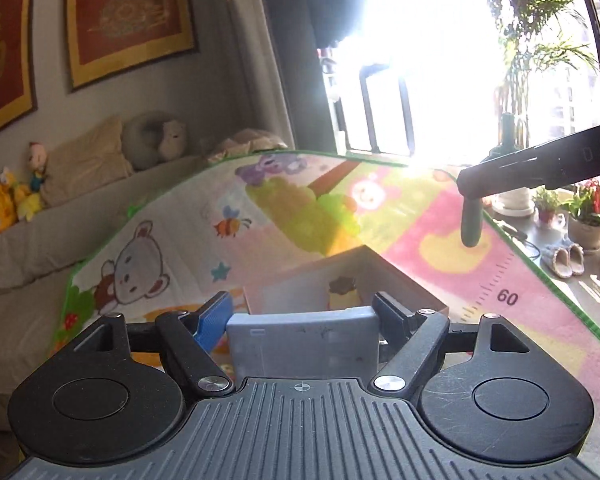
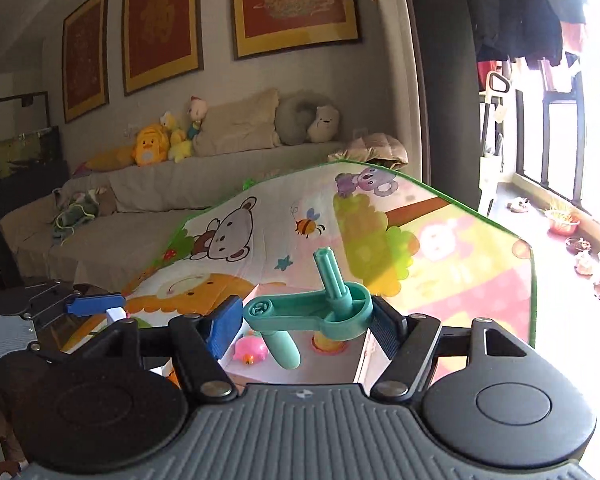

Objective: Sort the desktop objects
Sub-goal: 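Carry the charger and crank toy into the pink box and release both, then grasp the blue snack bag with the right tool, then hold the blue bag with the right tool while the left grasps the red-black keychain doll, then drop the keychain doll into the box with the left tool while the right lifts the bag, then lower the blue bag into the pink box and open the right tool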

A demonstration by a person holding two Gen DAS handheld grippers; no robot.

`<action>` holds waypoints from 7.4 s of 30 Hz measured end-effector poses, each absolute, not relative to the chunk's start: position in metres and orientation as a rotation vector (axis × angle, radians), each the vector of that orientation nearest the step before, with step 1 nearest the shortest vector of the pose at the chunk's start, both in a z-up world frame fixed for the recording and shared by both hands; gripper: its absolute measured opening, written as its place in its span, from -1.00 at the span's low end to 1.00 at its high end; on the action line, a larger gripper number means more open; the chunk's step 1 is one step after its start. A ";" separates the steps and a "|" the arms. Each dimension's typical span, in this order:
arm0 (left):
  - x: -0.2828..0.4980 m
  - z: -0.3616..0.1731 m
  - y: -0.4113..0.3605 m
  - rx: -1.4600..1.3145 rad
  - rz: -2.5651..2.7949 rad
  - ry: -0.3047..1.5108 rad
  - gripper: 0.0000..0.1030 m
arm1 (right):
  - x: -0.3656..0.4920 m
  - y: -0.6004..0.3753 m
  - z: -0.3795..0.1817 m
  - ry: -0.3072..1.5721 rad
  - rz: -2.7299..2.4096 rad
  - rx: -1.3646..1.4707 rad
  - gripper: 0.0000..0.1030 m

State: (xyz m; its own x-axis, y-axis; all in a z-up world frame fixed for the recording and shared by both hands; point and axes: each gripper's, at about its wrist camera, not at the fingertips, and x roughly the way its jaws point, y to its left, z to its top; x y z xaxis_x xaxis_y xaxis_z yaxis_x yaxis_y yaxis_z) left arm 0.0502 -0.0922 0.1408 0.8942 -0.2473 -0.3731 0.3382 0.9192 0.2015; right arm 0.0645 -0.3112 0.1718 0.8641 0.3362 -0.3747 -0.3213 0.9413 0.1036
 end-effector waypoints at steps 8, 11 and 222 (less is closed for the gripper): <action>0.129 0.121 -0.087 0.138 -0.277 0.381 0.85 | 0.168 -0.300 0.142 0.537 0.332 0.136 0.51; 0.105 0.104 -0.062 0.125 -0.283 0.425 0.93 | 0.174 -0.299 0.122 0.595 0.340 0.143 0.51; 0.046 0.025 0.063 -0.082 -0.049 0.585 1.00 | 0.248 -0.230 0.051 0.872 0.246 0.067 -0.07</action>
State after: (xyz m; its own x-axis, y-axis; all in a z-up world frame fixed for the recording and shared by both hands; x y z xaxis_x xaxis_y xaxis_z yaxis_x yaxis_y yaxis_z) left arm 0.0460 0.0631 0.0251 0.8327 -0.0698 -0.5493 0.0234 0.9956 -0.0911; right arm 0.2480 -0.2299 0.0507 0.6171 0.2406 -0.7492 -0.1865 0.9697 0.1578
